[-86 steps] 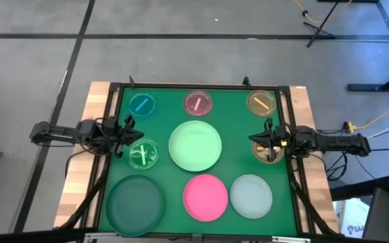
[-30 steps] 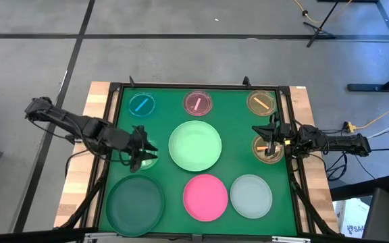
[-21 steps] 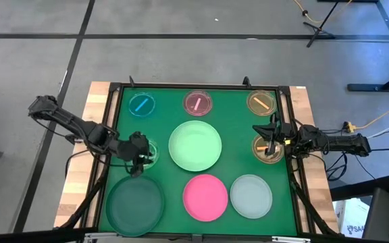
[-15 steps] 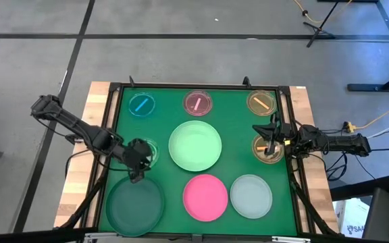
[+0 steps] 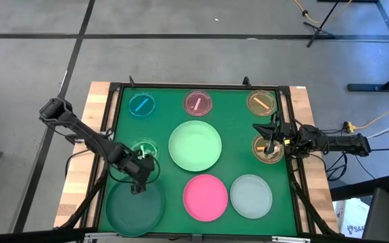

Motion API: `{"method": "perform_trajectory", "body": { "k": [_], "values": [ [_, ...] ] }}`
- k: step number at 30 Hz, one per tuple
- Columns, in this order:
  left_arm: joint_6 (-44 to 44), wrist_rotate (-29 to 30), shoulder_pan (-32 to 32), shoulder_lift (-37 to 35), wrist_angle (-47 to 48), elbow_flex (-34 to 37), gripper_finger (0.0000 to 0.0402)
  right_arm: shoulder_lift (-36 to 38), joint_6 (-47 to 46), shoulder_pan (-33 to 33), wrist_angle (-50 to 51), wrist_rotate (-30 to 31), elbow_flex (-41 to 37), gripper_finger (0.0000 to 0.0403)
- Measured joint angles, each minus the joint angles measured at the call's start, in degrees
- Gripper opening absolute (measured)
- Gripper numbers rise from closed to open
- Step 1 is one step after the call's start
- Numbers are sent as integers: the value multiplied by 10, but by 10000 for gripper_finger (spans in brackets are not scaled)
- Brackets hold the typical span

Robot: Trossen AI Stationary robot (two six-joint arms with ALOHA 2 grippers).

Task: Stack plastic plates
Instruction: Stack the dark green plate on top of the light green plate

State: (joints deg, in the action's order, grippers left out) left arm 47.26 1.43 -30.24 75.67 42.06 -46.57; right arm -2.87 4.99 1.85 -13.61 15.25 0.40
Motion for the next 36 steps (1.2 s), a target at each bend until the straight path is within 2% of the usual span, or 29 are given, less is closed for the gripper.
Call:
{"method": "perform_trajectory", "body": {
  "k": [16,29,36],
  "values": [
    [-29,4,-9,86,20,0,135,0,0,0,-3,-1,0,0],
    [-9,5,-7,66,25,0,135,0,0,0,-4,-1,0,0],
    [-9,-29,-11,67,26,0,135,0,0,0,-4,-1,0,0]
  ]
}}
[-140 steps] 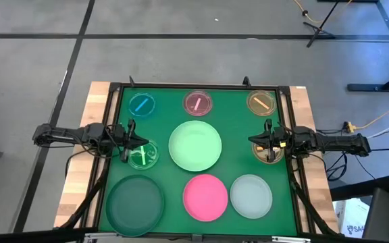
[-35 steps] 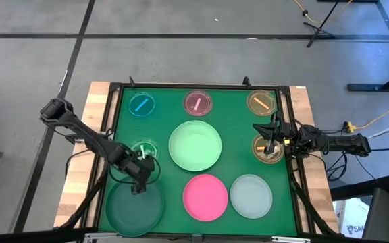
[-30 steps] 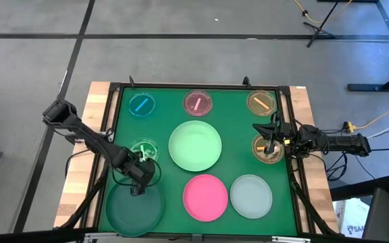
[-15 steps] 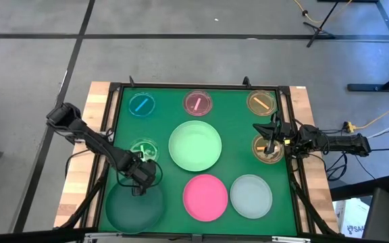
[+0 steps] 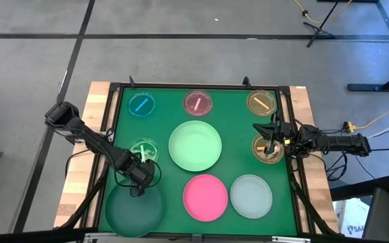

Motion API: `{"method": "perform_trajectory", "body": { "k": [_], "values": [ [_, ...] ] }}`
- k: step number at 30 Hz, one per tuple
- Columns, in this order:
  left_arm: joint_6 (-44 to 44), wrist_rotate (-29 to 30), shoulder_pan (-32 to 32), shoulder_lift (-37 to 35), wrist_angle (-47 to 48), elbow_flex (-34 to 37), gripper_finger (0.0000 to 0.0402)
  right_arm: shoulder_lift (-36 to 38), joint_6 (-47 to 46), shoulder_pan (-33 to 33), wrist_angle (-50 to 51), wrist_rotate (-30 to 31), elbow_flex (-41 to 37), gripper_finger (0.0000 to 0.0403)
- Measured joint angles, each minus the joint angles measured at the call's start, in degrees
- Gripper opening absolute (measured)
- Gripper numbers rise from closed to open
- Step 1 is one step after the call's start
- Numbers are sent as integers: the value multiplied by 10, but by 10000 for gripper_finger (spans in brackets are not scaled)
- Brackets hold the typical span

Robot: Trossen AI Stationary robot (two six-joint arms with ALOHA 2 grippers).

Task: Stack plastic plates
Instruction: Stack the dark green plate on top of the light green plate

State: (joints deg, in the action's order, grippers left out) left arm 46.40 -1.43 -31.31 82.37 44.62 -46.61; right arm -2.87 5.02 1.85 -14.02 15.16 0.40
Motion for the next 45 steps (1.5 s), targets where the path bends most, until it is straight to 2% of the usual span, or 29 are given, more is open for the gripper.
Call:
{"method": "perform_trajectory", "body": {
  "k": [8,13,19,38,45],
  "values": [
    [-6,20,10,0,7,4,135,0,0,0,0,0,0,0],
    [-5,8,23,0,39,-25,135,0,0,0,-1,1,0,0],
    [-20,33,28,0,94,-58,135,0,12,0,-11,3,0,0],
    [73,24,-52,0,87,-49,135,0,13,0,-9,2,0,0],
    [71,70,-61,0,88,-49,135,0,13,0,-9,2,0,0]
  ]
}}
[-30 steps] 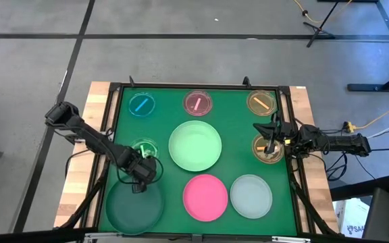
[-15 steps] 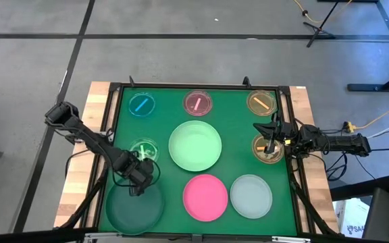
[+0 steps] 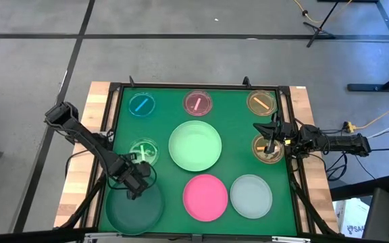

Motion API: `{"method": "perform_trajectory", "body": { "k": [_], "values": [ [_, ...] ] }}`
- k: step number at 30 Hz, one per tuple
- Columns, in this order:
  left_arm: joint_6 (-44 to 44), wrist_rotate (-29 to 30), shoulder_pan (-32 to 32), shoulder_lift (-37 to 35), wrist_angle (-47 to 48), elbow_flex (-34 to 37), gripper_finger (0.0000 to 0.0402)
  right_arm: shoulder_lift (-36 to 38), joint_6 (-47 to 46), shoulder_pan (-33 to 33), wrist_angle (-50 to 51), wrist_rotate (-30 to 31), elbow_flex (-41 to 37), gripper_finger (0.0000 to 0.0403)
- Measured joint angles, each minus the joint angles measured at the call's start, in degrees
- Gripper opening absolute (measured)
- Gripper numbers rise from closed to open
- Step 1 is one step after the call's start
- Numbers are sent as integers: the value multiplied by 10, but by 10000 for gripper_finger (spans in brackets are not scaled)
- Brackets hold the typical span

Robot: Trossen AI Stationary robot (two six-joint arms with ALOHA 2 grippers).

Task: Stack plastic plates
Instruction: Stack the dark green plate on top of the light green plate

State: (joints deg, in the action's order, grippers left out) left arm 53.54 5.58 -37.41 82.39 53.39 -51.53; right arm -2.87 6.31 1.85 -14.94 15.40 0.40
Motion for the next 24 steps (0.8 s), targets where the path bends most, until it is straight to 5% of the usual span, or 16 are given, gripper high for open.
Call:
{"method": "perform_trajectory", "body": {
  "k": [5,24],
  "values": [
    [-10,48,3,0,5,0,135,0,0,0,0,0,0,0],
    [-61,4,46,3,-70,78,135,0,2,0,-2,0,0,0]
  ]
}}
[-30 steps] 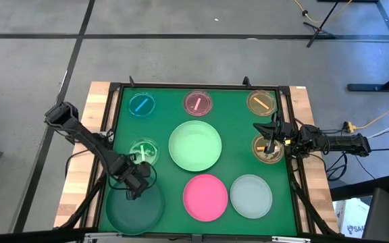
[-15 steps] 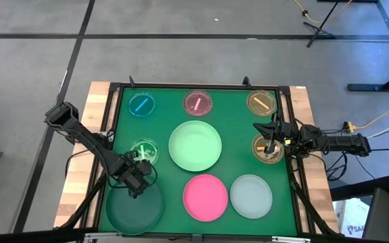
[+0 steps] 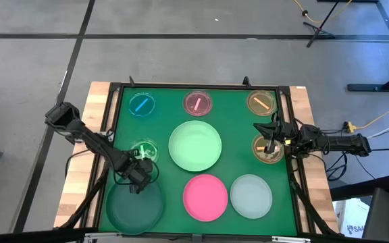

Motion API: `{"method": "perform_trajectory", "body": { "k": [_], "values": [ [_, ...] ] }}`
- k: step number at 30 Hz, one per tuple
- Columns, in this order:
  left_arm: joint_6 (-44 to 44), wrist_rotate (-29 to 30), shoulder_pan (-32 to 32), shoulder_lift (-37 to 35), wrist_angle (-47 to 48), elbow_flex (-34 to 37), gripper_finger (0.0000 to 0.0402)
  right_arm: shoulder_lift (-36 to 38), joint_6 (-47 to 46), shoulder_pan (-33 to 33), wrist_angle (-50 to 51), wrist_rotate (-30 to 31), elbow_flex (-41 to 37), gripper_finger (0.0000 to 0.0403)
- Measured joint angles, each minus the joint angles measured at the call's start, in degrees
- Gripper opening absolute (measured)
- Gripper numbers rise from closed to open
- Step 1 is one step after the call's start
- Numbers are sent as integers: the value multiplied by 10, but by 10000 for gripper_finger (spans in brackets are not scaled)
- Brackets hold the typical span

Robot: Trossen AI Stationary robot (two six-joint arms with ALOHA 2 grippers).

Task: Stack plastic plates
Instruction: Stack the dark green plate on top of the light green plate

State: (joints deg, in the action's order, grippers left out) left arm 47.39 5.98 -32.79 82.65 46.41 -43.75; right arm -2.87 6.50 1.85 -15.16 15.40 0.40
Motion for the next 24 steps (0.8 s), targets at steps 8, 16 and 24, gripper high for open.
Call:
{"method": "perform_trajectory", "body": {
  "k": [8,16,24],
  "values": [
    [-7,-18,13,0,-25,0,135,0,10,0,-2,0,0,0],
    [-13,-33,13,0,-64,20,135,0,10,0,-2,0,0,0],
    [-14,-55,13,0,-109,40,134,0,12,0,-2,0,0,0]
  ]
}}
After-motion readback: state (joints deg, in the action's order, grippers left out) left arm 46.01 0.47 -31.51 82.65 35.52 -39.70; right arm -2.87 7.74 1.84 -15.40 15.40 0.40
